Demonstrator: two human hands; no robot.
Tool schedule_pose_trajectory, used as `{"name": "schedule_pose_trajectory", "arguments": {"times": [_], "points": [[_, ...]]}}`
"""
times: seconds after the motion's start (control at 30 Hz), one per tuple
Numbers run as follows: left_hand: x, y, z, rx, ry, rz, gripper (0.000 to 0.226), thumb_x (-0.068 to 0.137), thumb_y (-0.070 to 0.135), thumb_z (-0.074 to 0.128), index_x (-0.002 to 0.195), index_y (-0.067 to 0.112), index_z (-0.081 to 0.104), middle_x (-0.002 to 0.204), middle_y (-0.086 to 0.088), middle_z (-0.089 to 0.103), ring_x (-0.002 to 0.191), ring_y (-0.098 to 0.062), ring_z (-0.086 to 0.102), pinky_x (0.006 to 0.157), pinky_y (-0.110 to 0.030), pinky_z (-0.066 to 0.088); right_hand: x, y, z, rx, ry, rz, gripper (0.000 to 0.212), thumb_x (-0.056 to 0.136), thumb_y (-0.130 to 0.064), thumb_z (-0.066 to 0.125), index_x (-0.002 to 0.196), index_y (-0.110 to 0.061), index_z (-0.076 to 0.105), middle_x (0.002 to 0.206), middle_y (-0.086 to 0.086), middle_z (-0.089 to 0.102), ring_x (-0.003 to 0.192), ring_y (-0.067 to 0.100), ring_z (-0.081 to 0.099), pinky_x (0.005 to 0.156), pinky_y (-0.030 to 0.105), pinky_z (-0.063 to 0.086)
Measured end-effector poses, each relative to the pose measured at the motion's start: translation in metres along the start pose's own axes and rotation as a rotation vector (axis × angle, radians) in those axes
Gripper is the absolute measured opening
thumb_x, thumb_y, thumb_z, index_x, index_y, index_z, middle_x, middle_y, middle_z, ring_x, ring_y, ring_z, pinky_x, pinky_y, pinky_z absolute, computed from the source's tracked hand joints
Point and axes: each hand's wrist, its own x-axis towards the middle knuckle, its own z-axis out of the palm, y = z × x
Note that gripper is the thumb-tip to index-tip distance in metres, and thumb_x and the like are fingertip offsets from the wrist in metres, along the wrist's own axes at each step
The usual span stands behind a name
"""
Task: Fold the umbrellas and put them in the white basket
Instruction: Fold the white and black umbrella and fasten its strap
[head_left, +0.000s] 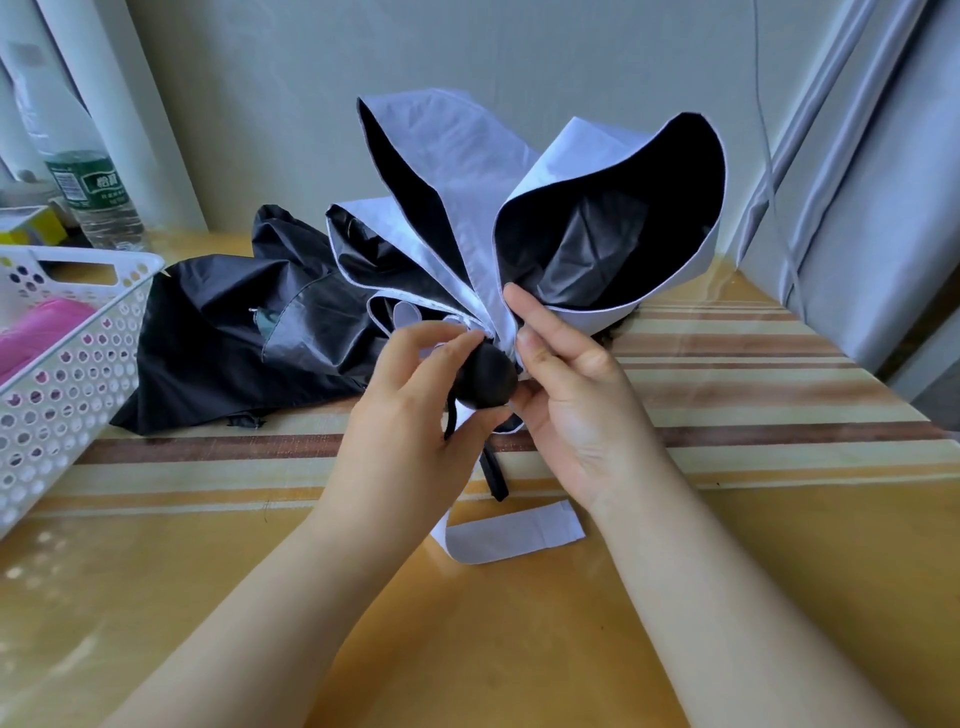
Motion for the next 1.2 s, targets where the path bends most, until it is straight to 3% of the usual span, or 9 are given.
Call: {"name": "schedule_pose_trajectory", "arguments": {"times": [0.17, 0.33, 0.53, 0.6, 0.7, 0.83, 0.93, 1.07, 1.2], "points": [[-0.001, 0.006, 0.0, -0.06, 0.061, -0.136, 0.04, 0.073, 0.027, 0.072, 0.106, 0.008, 0.061, 0.096, 0.005, 0.056, 0.085, 0.004, 0.046, 0.08, 0.003, 0.034, -0.003, -0.005, -0.003, -0.16, -0.089, -0.013, 0.036, 0.099, -0.004, 0.047, 0.114, -0.031, 0.066, 0.074, 0.0, 0.06, 0.084, 0.013, 0.062, 0.085, 0.024, 0.051], [0.002, 0.006, -0.009, -0.199, 0.021, -0.224, 0.04, 0.075, 0.024, 0.073, 0.107, 0.034, 0.052, 0.089, 0.014, 0.059, 0.082, -0.005, 0.059, 0.073, -0.014, 0.046, -0.004, -0.013, -0.006, -0.185, -0.193, -0.011, 0.052, 0.099, 0.003, 0.038, 0.123, -0.039, 0.057, 0.084, 0.004, 0.067, 0.089, 0.017, 0.063, 0.083, 0.025, 0.053], [0.001, 0.01, -0.008, -0.307, -0.083, -0.403, 0.035, 0.079, 0.03, 0.073, 0.113, 0.028, 0.064, 0.088, 0.011, 0.063, 0.08, -0.006, 0.065, 0.078, -0.022, 0.053, 0.0, -0.006, -0.014, -0.717, -0.107, -0.155, 0.051, 0.102, -0.023, 0.045, 0.131, -0.064, 0.038, 0.119, -0.004, 0.062, 0.108, 0.011, 0.061, 0.096, 0.037, 0.052], [0.0, 0.011, -0.007, -0.371, -0.089, -0.475, 0.029, 0.08, 0.029, 0.073, 0.107, 0.031, 0.064, 0.081, 0.012, 0.065, 0.076, -0.007, 0.066, 0.075, -0.027, 0.055, 0.0, -0.006, -0.016, -0.903, -0.056, -0.184, 0.054, 0.1, -0.03, 0.046, 0.137, -0.065, 0.026, 0.097, 0.0, 0.068, 0.088, 0.011, 0.065, 0.084, 0.034, 0.054], [-0.001, 0.014, -0.004, -0.487, -0.053, -0.575, 0.019, 0.081, 0.022, 0.071, 0.094, 0.035, 0.065, 0.077, 0.012, 0.067, 0.071, -0.005, 0.065, 0.065, -0.018, 0.051, -0.003, -0.009, -0.018, -1.13, 0.019, -0.246, 0.063, 0.097, -0.038, 0.05, 0.142, -0.062, 0.012, 0.053, -0.004, 0.043, 0.048, 0.009, 0.044, 0.058, 0.037, 0.048], [-0.001, 0.016, -0.002, -0.635, 0.006, -0.685, 0.021, 0.082, 0.015, 0.072, 0.089, 0.033, 0.067, 0.081, -0.002, 0.07, 0.071, -0.013, 0.068, 0.062, -0.021, 0.055, -0.002, -0.011, -0.022, -1.259, 0.157, -0.429, 0.086, 0.087, -0.039, 0.066, 0.145, -0.054, 0.005, 0.058, -0.013, 0.034, 0.048, 0.006, 0.037, 0.047, 0.025, 0.034], [0.001, 0.018, -0.003, -0.694, 0.019, -0.711, 0.02, 0.082, 0.011, 0.071, 0.089, 0.03, 0.067, 0.08, -0.004, 0.07, 0.064, -0.009, 0.068, 0.056, -0.018, 0.052, -0.002, -0.012, -0.022, -1.213, 0.242, -0.568, 0.094, 0.076, -0.028, 0.081, 0.144, -0.05, 0.019, 0.087, -0.011, 0.041, 0.073, 0.004, 0.045, 0.062, 0.02, 0.044], [0.002, 0.017, -0.006, -0.695, 0.011, -0.692, 0.02, 0.081, 0.012, 0.072, 0.09, 0.03, 0.067, 0.081, -0.005, 0.071, 0.065, -0.011, 0.068, 0.054, -0.017, 0.051, 0.002, -0.009, -0.023, -1.175, 0.025, -0.616, 0.021, 0.081, -0.006, 0.072, 0.097, -0.019, 0.067, 0.099, -0.005, 0.058, 0.088, 0.003, 0.055, 0.081, 0.017, 0.047], [0.003, 0.014, -0.009, -0.667, -0.004, -0.662, 0.022, 0.082, 0.013, 0.072, 0.093, 0.03, 0.066, 0.082, -0.004, 0.071, 0.064, -0.009, 0.068, 0.054, -0.015, 0.05, 0.003, -0.013, -0.027, -1.179, -0.078, -0.622, 0.016, 0.085, -0.006, 0.068, 0.097, -0.013, 0.076, 0.101, -0.004, 0.067, 0.093, 0.005, 0.06, 0.085, 0.017, 0.047]]}}
